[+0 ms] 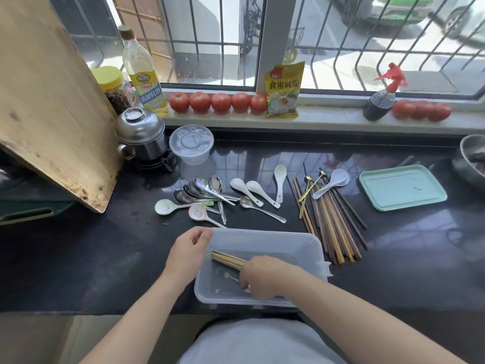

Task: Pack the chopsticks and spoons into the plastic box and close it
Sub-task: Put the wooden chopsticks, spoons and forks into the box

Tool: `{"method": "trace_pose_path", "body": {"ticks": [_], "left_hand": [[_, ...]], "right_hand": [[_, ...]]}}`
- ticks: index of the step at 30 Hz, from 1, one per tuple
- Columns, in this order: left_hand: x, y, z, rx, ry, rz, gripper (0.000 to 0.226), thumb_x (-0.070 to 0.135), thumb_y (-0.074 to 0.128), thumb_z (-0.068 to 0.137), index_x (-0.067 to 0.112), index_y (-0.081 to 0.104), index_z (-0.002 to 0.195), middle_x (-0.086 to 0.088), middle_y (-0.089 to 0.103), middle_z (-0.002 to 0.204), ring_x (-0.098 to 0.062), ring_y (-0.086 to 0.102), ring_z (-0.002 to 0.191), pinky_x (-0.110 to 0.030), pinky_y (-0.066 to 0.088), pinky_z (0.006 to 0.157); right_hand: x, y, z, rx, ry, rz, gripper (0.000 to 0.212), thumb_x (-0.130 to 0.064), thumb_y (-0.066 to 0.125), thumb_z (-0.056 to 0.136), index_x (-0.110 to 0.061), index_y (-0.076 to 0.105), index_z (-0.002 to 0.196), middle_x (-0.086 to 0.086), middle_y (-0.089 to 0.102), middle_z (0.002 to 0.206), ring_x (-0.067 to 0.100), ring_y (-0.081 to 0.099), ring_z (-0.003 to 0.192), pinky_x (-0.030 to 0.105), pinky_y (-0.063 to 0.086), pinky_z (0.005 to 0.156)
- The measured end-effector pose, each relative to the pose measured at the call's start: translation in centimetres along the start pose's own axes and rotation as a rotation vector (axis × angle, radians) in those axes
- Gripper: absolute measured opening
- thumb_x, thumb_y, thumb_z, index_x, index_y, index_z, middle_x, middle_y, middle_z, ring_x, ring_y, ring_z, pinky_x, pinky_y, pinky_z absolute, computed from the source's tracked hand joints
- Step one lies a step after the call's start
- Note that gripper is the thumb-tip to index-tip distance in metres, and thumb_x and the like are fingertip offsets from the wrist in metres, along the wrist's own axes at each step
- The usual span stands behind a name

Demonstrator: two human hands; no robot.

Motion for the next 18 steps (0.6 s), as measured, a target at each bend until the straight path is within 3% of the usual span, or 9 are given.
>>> {"method": "trace_pose_path", "body": {"ticks": [3,6,9,13,18], "left_hand": [[0.0,-0.2,-0.6,0.064,0.001,-0.038,0.015,0.04,0.061,0.102,0.034,0.074,0.099,0.0,0.07,0.084,-0.021,0.063,0.08,-0.039,0.052,0.078],[0.3,-0.2,-1.7,0.131,-0.006,0.014,0.015,0.041,0.059,0.102,0.037,0.074,0.102,0.007,0.051,0.07,-0.007,0.048,0.063,-0.028,0.042,0.063],[0.4,-0.4,-2.7,0.152,-0.006,0.062,0.017,0.042,0.057,0.103,0.036,0.073,0.107,0.01,0.05,0.068,-0.003,0.047,0.06,-0.019,0.039,0.057],[1.0,-1.3,-2.8,0.157,0.019,0.144,0.017,0.039,0.057,0.104,0.037,0.074,0.106,0.01,0.053,0.065,-0.001,0.048,0.059,-0.014,0.039,0.054],[0.2,-4.1,-1.4,0.189,-0.018,0.172,0.016,0.038,0.06,0.103,0.032,0.075,0.106,0.005,0.06,0.075,-0.008,0.053,0.069,-0.022,0.042,0.061]], "right_hand": [[1.1,-0.5,-1.4,0.123,-0.01,0.189,0.016,-0.022,0.057,0.092,-0.016,0.069,0.1,0.008,0.068,0.092,0.033,0.061,0.086,0.037,0.054,0.074],[4.1,-1.3,-4.3,0.197,0.007,0.682,0.017,-0.021,0.058,0.095,-0.022,0.07,0.106,-0.005,0.071,0.087,0.012,0.064,0.073,0.028,0.053,0.063],[7.2,-4.2,-6.3,0.383,-0.017,1.01,0.016,-0.004,0.057,0.093,-0.011,0.071,0.095,0.008,0.071,0.076,0.016,0.063,0.06,0.03,0.054,0.059],[11.7,-8.0,-6.2,0.711,0.088,1.09,0.02,0.0,0.056,0.092,-0.013,0.071,0.088,0.009,0.071,0.073,0.017,0.062,0.056,0.036,0.057,0.062],[12.9,-7.9,-3.8,0.724,0.222,1.044,0.019,-0.006,0.058,0.092,-0.018,0.071,0.085,0.006,0.072,0.077,0.014,0.064,0.058,0.034,0.059,0.065]]}}
Point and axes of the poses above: each hand's wrist, its own z-axis towards the middle knuckle, its own y-axis out of the palm, x = y × z, the point moved 7 cm from there along z, towards the middle knuckle
